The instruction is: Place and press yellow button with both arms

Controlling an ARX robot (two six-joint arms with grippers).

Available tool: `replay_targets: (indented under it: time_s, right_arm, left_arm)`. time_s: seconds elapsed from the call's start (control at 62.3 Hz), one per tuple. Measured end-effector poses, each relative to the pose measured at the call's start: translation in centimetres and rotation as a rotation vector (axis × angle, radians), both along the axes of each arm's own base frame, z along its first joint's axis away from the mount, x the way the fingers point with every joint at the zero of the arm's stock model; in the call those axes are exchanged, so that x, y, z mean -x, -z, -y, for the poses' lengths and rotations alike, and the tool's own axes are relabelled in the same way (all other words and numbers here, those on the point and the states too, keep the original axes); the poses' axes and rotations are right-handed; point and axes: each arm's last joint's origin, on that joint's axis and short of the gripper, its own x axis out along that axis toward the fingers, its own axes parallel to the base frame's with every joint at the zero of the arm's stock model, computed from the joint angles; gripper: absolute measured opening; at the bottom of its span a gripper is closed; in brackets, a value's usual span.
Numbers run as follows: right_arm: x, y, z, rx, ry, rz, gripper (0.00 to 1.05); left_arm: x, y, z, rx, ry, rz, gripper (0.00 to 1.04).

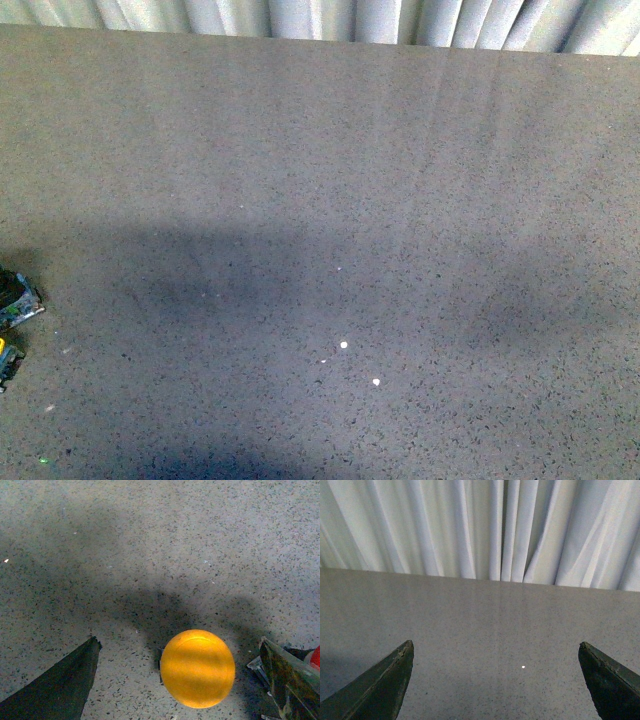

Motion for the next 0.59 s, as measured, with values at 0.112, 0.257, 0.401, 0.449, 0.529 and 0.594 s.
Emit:
replay_targets:
  time_s: [0.112, 0.257, 0.401, 0.449, 0.529, 0.594]
  right_arm:
    - [0.00, 0.00, 0.00, 0.000, 0.000, 0.000, 0.96]
    - [0.00, 0.00, 0.00, 0.000, 0.000, 0.000, 0.96]
    - [0.00, 0.00, 0.00, 0.000, 0.000, 0.000, 0.96]
    - [0.00, 0.00, 0.00, 0.000, 0.000, 0.000, 0.96]
    - [0.00, 0.00, 0.00, 0.000, 0.000, 0.000, 0.96]
    - [0.00, 0.00, 0.00, 0.000, 0.000, 0.000, 0.96]
  left_arm:
    - [-0.01, 0.09, -0.08, -0.004, 0.001, -0.004, 0.96]
    - [-0.09, 0.31, -0.26, -0.002, -0.005, -0.012, 0.96]
    - [-0.10, 0.32, -0.29, -0.002, -0.006, -0.013, 0.96]
    - [-0.10, 0.33, -0.29, -0.002, -0.006, -0.013, 0.96]
    - [-0.10, 0.40, -0.29, -0.001, -0.005, -0.015, 0.96]
    - [-0.10, 0.44, -0.29, -0.001, -0.005, -0.017, 0.95]
